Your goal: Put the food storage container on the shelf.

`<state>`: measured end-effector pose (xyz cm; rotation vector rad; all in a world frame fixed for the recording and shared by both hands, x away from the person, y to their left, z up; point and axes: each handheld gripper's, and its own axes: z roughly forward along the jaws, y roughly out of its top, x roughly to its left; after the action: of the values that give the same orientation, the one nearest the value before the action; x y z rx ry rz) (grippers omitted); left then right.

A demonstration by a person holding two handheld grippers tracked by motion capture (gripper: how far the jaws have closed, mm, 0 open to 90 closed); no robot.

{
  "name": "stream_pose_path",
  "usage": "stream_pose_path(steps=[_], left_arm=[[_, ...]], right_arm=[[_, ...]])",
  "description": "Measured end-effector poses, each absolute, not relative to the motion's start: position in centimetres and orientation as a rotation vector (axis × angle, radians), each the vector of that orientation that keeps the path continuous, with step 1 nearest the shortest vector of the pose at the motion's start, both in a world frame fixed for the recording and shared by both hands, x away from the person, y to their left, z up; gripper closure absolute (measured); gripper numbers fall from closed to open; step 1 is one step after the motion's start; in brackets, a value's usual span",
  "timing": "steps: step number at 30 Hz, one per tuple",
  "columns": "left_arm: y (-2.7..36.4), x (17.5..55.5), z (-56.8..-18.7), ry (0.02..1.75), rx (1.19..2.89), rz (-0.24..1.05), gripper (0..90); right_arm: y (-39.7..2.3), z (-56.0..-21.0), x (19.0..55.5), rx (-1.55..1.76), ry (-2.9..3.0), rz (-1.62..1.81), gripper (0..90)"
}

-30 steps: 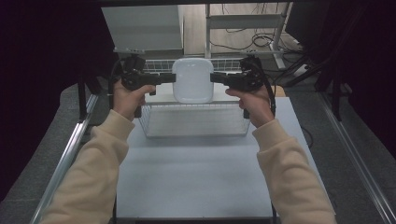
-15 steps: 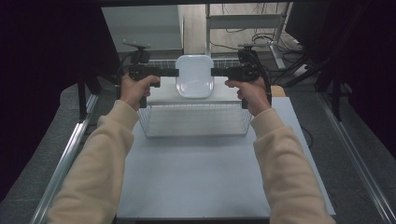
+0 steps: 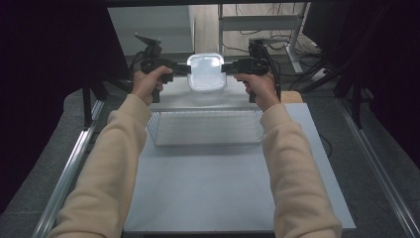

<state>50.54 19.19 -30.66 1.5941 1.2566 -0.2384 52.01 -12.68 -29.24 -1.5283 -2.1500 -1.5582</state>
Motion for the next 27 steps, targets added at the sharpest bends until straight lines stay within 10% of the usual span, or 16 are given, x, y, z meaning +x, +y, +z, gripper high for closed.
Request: stream_pose_path(steps=[15,27], left_arm=[[19.1,51.8,-32.4,1.279,1.553,-0.343,65.5],[18.9,46.1,-29.1,1.175,1.626,0.084,28.6]], right_arm=[[-13.0,-30.1,52.6,-1.591,-2.081,-1.499,71.1],[-14.1,-28.0,48.2,-1.415,-2.360,-1.720,38.3]])
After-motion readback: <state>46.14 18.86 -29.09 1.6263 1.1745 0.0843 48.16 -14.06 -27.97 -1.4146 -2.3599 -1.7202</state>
